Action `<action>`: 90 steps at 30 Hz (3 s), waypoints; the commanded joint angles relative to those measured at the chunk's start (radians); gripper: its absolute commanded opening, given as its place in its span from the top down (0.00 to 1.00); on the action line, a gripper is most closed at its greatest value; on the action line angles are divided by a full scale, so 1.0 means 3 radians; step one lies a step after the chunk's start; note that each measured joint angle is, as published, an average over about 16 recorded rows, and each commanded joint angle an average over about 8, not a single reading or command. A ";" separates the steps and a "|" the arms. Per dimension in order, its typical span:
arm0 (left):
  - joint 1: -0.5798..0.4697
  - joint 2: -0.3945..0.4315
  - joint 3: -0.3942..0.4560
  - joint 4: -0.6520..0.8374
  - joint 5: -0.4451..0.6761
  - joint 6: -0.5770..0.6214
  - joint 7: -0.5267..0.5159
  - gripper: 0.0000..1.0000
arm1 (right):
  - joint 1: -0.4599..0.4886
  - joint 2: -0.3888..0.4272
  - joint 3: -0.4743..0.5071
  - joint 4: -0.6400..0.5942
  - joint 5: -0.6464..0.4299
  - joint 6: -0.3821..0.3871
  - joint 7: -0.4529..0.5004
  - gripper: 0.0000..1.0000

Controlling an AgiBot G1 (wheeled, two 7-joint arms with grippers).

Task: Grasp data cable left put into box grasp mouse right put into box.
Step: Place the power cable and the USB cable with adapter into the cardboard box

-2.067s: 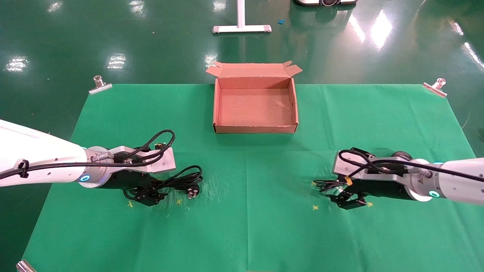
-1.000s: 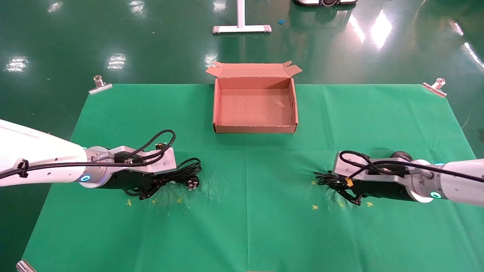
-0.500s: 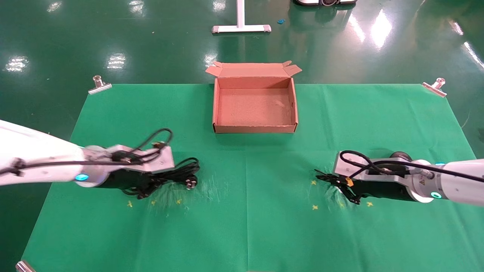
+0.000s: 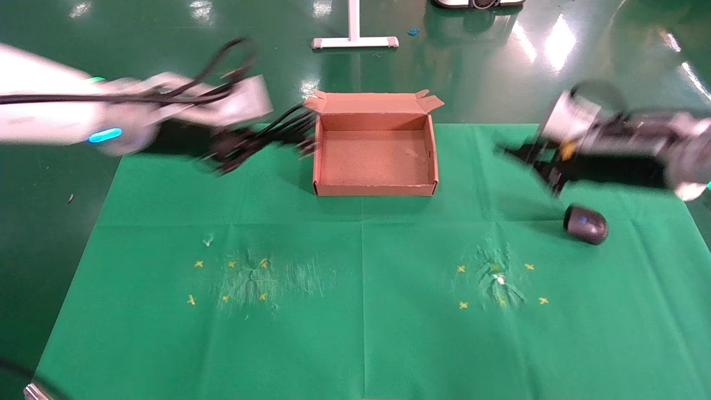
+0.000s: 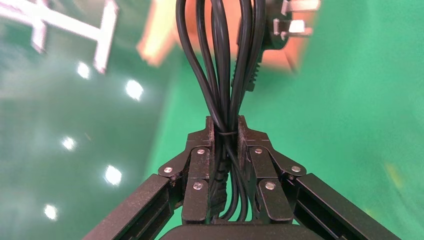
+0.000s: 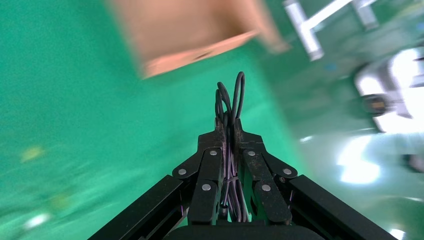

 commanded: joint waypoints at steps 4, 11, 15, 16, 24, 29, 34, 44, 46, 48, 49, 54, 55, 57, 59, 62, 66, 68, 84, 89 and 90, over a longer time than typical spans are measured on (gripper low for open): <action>-0.0054 0.0595 0.0063 0.0666 0.0115 -0.0634 0.0121 1.00 | 0.0356 0.0023 0.0108 -0.0144 0.0042 0.0007 -0.0079 1.00; -0.0050 0.0880 0.0505 0.1154 -0.0312 -0.1297 0.0333 0.84 | 0.0736 0.0115 0.0200 -0.0279 0.0075 -0.0065 -0.0204 1.00; -0.0100 0.0882 0.0860 0.1247 -0.0549 -0.1520 0.0308 0.34 | 0.0865 0.0152 0.0230 -0.0363 0.0095 -0.0097 -0.0279 1.00; -0.0120 0.0882 0.0941 0.1268 -0.0600 -0.1560 0.0296 0.22 | 0.0886 0.0156 0.0235 -0.0384 0.0100 -0.0103 -0.0296 1.00; -0.0266 0.0875 0.1438 0.1379 -0.0949 -0.1783 0.0212 0.00 | 0.0923 0.0114 0.0240 -0.0467 0.0118 -0.0077 -0.0378 1.00; -0.0373 0.0856 0.1631 0.1516 -0.1084 -0.1879 0.0177 0.00 | 0.0925 0.0055 0.0247 -0.0405 0.0158 -0.0057 -0.0387 1.00; -0.0591 0.0791 0.1713 0.1859 -0.1052 -0.1972 0.0059 0.00 | 0.0929 -0.0053 0.0242 -0.0310 0.0201 -0.0040 -0.0363 1.00; -0.1011 0.0690 0.1875 0.2501 -0.0567 -0.1989 -0.0411 0.00 | 0.0928 -0.0426 0.0145 -0.0273 0.0149 0.0100 -0.0344 1.00; -0.1013 0.0698 0.1893 0.2490 -0.0527 -0.1983 -0.0471 0.00 | 0.0906 -0.0502 0.0109 -0.0256 0.0143 0.0093 -0.0342 1.00; -0.1012 0.0694 0.1906 0.2465 -0.0497 -0.1978 -0.0520 0.00 | 0.0869 -0.0579 0.0067 -0.0227 0.0140 0.0077 -0.0335 1.00; -0.1011 0.0690 0.1911 0.2451 -0.0485 -0.1976 -0.0540 0.00 | 0.0848 -0.0620 0.0045 -0.0209 0.0140 0.0067 -0.0330 1.00; -0.1005 0.0668 0.1934 0.2378 -0.0430 -0.1963 -0.0633 0.00 | 0.0741 -0.0878 -0.0087 -0.0119 0.0092 0.0068 -0.0294 1.00; -0.1004 0.0663 0.1938 0.2364 -0.0420 -0.1961 -0.0650 0.00 | 0.0724 -0.0939 -0.0116 -0.0109 0.0072 0.0079 -0.0282 1.00; -0.1002 0.0654 0.1945 0.2337 -0.0401 -0.1956 -0.0682 0.00 | 0.0697 -0.1066 -0.0177 -0.0101 0.0014 0.0107 -0.0244 1.00; -0.1000 0.0645 0.1952 0.2310 -0.0383 -0.1951 -0.0711 0.00 | 0.0682 -0.1188 -0.0239 -0.0110 -0.0062 0.0140 -0.0200 1.00; -0.0997 0.0632 0.1961 0.2273 -0.0358 -0.1944 -0.0753 0.00 | 0.0670 -0.1347 -0.0336 -0.0156 -0.0211 0.0190 -0.0135 1.00; -0.0993 0.0616 0.1972 0.2227 -0.0326 -0.1935 -0.0805 0.00 | 0.0647 -0.1504 -0.0466 -0.0300 -0.0460 0.0279 -0.0095 1.00; -0.0992 0.0608 0.1976 0.2205 -0.0312 -0.1931 -0.0828 0.00 | 0.0625 -0.1559 -0.0520 -0.0410 -0.0589 0.0350 -0.0088 1.00; -0.0991 0.0585 0.1991 0.2159 -0.0271 -0.1923 -0.0882 0.00 | 0.0538 -0.1675 -0.0598 -0.0735 -0.0866 0.0621 -0.0049 0.00; -0.0990 0.0588 0.1989 0.2161 -0.0275 -0.1923 -0.0879 0.00 | 0.0547 -0.1664 -0.0594 -0.0710 -0.0848 0.0596 -0.0054 0.00; -0.0990 0.0589 0.1989 0.2161 -0.0276 -0.1923 -0.0879 0.00 | 0.0548 -0.1662 -0.0594 -0.0706 -0.0845 0.0592 -0.0054 0.00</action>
